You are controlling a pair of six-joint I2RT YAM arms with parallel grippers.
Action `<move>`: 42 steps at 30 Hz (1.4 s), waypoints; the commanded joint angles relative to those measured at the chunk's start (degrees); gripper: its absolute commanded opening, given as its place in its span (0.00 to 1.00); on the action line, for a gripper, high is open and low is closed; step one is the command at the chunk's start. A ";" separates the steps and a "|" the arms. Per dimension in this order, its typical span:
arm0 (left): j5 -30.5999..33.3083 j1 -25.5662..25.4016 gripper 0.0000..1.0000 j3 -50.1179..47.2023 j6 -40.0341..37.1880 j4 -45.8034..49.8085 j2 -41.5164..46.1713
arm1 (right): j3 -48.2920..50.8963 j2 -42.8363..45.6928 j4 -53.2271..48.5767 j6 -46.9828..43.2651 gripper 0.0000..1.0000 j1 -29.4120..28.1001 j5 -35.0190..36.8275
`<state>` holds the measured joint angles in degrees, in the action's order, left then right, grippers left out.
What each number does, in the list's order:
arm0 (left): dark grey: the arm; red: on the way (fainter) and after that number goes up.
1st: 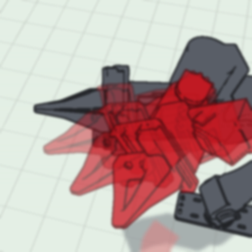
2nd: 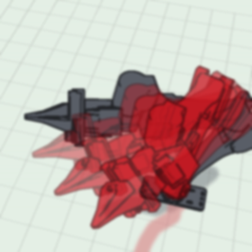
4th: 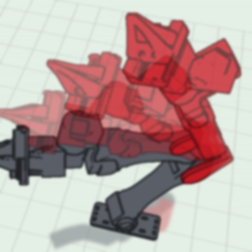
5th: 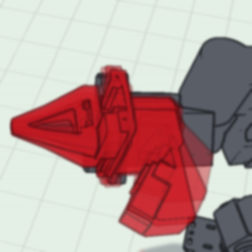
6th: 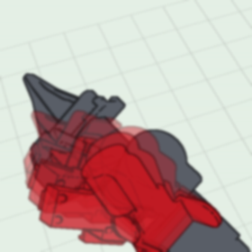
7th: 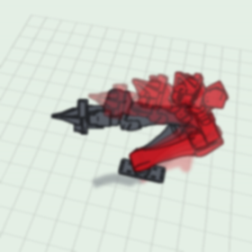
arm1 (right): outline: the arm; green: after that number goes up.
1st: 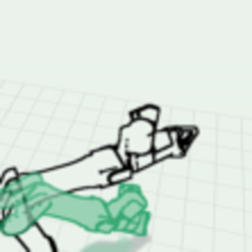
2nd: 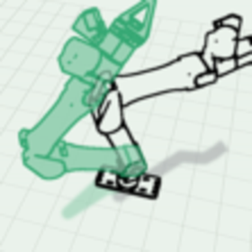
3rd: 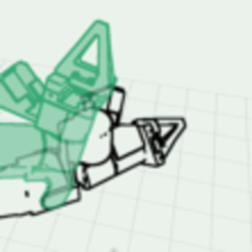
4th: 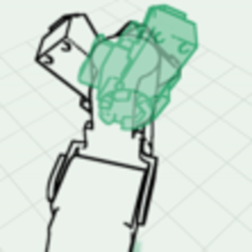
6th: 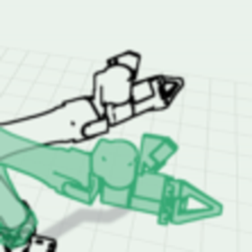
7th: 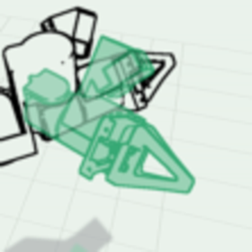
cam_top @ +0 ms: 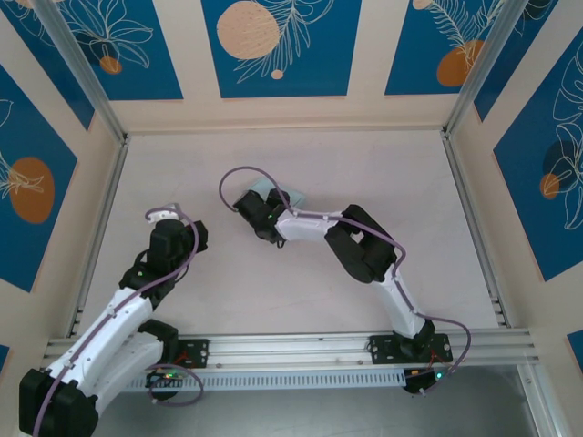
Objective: Fold the paper box
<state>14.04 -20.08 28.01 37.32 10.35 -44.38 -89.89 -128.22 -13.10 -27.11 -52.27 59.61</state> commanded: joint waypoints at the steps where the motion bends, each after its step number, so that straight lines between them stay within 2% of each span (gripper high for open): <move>1: 0.32 0.83 0.31 1.87 -0.93 0.15 -0.07 | 1.76 -0.25 -1.71 1.83 0.67 -1.48 0.02; 6: 0.32 0.91 0.31 1.66 -0.85 0.39 0.46 | 5.36 2.14 -2.84 4.20 0.77 -2.37 -0.48; 10: 0.12 1.00 0.31 1.69 -0.75 0.61 0.91 | 9.16 5.84 -6.24 9.37 0.84 -2.48 -1.57; 15: -0.09 1.09 0.32 2.04 -1.14 1.07 1.48 | 14.44 14.70 -12.05 17.33 0.96 -4.84 -8.15; 19: 0.02 1.09 0.33 2.87 -1.84 1.49 1.45 | 17.29 23.02 -13.42 23.23 1.00 -5.90 -12.48; 23: 0.92 1.16 0.38 3.75 -3.31 1.47 1.00 | 19.83 32.94 -14.66 30.19 0.99 -3.07 -14.45; 25: 1.35 1.27 0.47 4.48 -4.50 1.23 0.07 | 21.15 37.86 -15.49 33.62 0.99 -0.28 -15.53; 28: -1.87 3.00 0.65 5.44 -6.81 -1.25 -2.65 | 23.28 44.51 -17.48 38.45 0.99 5.91 -16.99; 31: -3.34 5.61 0.96 5.94 -8.48 -3.64 -6.43 | 26.27 49.49 -18.30 41.66 0.99 12.94 -17.66; 32: -3.58 6.41 1.00 5.83 -9.77 -5.05 -7.66 | 27.15 51.02 -18.73 42.99 0.99 15.82 -18.45; 35: -2.16 8.17 1.00 3.85 -13.58 -11.14 -10.32 | 30.71 54.96 -17.72 45.64 0.99 24.30 -21.59; 38: -2.89 10.01 1.00 -0.99 -19.52 -23.27 -12.06 | 35.18 58.30 -15.02 47.70 0.99 33.44 -27.22; 42: -1.98 11.79 1.00 -2.39 -27.46 -28.98 -15.58 | 42.95 62.30 -6.99 48.48 0.99 42.11 -32.51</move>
<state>11.88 -9.43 26.55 17.93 -9.50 -58.57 -50.26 -68.71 -25.76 18.33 -12.88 33.43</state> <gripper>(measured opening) 0.999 0.994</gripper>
